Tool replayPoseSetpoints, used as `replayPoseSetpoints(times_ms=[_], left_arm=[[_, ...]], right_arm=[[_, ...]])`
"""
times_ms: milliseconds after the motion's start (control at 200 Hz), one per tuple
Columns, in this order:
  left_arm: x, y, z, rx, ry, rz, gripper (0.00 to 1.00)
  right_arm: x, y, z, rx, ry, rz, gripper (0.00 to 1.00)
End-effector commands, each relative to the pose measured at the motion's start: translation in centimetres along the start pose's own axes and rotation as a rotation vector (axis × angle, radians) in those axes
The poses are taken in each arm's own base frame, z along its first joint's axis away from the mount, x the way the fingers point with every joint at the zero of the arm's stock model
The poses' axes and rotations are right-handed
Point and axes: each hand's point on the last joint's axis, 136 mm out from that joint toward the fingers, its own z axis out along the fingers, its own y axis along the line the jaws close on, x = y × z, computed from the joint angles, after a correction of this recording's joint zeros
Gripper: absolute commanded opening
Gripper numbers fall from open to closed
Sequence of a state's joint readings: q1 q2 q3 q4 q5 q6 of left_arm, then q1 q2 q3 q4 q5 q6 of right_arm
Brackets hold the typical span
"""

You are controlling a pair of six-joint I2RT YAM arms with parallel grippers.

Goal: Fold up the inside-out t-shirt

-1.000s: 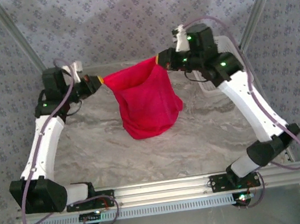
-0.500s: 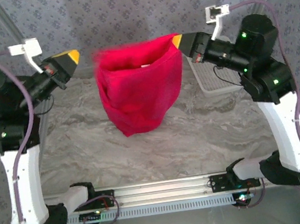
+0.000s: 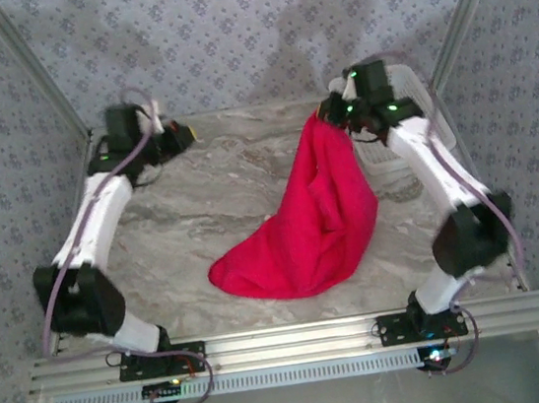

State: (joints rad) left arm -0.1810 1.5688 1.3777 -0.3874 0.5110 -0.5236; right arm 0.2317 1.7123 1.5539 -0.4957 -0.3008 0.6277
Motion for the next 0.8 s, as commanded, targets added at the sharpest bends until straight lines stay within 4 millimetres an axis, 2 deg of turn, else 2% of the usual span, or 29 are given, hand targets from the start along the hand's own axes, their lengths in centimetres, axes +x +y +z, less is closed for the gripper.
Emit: replayPoseSetpoints(times_ms=[0,90,160,205,320,395,440,530,620,795], left_arm=[[2.0,-3.0,0.6,0.069,-0.007,0.091,0.0],[5.8,-3.0,2.4,0.073,0.063,0.104,0.15],[9.4,-2.8,3.2,0.07,0.145,0.117,0.3],[11.8,-2.4,3.3,0.054,0.202,0.121,0.33],[17.5,0.0,1.9,-0.028,0.319,0.124,0.44],[20.3,2.3,0.2,-0.108,0.374,0.108,0.55],[22.0,3.5,-0.8,-0.142,0.403,0.088,0.56],[24.6,5.0,-2.2,-0.172,0.435,0.032,0.66],[26.4,6.1,-3.1,-0.186,0.444,-0.014,0.69],[28.3,7.1,-2.5,-0.175,0.433,-0.073,0.73]], right_arm=[[4.0,-2.5,4.5,-0.012,0.183,0.037,0.0],[5.4,-3.8,5.9,0.012,0.222,0.048,0.0],[5.4,-4.0,5.5,0.024,0.21,0.037,0.0],[5.2,-3.7,4.8,0.029,0.202,0.018,0.0],[5.0,-3.6,2.5,0.066,0.176,-0.031,0.0],[4.9,-3.4,0.9,0.082,0.157,-0.053,0.0],[4.8,-3.3,0.2,0.084,0.141,-0.063,0.0],[4.9,-3.1,-1.4,0.079,0.113,-0.075,0.0],[4.5,-2.9,-2.4,0.068,0.09,-0.066,0.0],[3.8,-2.4,-2.6,0.051,0.082,-0.061,0.0]])
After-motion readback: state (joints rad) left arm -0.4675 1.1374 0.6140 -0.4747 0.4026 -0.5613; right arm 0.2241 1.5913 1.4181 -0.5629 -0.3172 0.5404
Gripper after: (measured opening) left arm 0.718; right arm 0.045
